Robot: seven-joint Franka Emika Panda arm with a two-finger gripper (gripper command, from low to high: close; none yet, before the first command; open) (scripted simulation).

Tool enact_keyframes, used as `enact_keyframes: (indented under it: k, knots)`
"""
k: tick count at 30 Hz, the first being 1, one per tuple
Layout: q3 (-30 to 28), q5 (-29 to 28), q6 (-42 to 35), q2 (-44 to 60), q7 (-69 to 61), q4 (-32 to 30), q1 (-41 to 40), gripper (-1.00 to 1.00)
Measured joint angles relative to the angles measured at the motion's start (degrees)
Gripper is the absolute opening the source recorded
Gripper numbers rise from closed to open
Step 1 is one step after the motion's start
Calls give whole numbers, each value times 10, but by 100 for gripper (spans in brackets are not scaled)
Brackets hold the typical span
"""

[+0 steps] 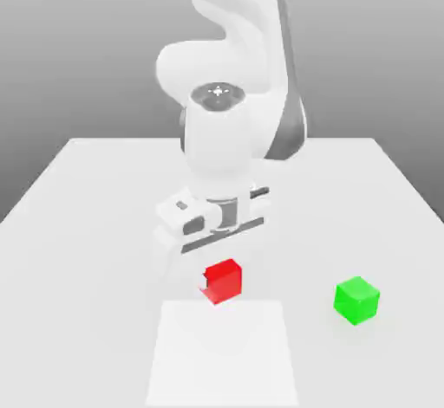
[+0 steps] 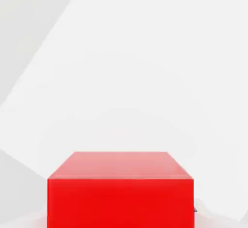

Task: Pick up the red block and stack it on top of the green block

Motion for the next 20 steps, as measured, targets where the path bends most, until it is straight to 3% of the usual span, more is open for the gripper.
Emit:
enact_keyframes:
  k: [10,16,17,20]
  knots:
    - [139,36,-74,-12,1,63,157,-100]
    - [132,-27,20,95,48,74,177,-100]
    - [126,-39,35,111,57,75,180,100]
    - [126,-39,35,111,57,75,180,100]
